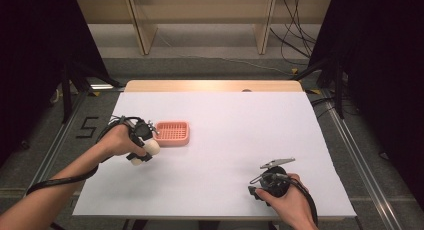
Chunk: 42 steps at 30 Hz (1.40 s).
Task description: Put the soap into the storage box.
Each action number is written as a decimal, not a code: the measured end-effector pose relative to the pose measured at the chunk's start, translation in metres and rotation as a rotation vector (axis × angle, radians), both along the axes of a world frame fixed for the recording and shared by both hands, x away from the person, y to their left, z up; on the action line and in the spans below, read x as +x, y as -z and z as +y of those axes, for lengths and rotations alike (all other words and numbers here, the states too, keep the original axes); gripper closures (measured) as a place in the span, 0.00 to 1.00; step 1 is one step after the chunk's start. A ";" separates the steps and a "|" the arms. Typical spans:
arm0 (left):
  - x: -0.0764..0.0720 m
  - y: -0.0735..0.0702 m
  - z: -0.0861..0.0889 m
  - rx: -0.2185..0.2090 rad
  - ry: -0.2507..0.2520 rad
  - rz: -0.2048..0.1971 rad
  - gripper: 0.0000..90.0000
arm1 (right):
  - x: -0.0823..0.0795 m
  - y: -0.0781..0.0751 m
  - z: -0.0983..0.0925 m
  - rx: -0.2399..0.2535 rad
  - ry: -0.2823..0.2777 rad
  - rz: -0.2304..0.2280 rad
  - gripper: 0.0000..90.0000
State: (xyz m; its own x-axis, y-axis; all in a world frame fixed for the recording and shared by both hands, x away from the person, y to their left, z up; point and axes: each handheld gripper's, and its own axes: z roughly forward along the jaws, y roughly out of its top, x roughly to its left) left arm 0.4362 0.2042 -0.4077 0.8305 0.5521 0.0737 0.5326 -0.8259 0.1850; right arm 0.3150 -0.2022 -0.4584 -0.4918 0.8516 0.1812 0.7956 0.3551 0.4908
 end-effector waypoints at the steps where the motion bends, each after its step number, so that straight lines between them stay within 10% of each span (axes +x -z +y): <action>1: 0.001 0.000 0.000 0.000 0.005 0.001 0.55 | 0.000 0.000 0.000 0.000 0.000 -0.001 0.54; 42: 0.039 -0.013 -0.017 0.037 0.066 -0.057 0.55 | 0.001 0.000 -0.003 -0.002 0.003 -0.020 0.54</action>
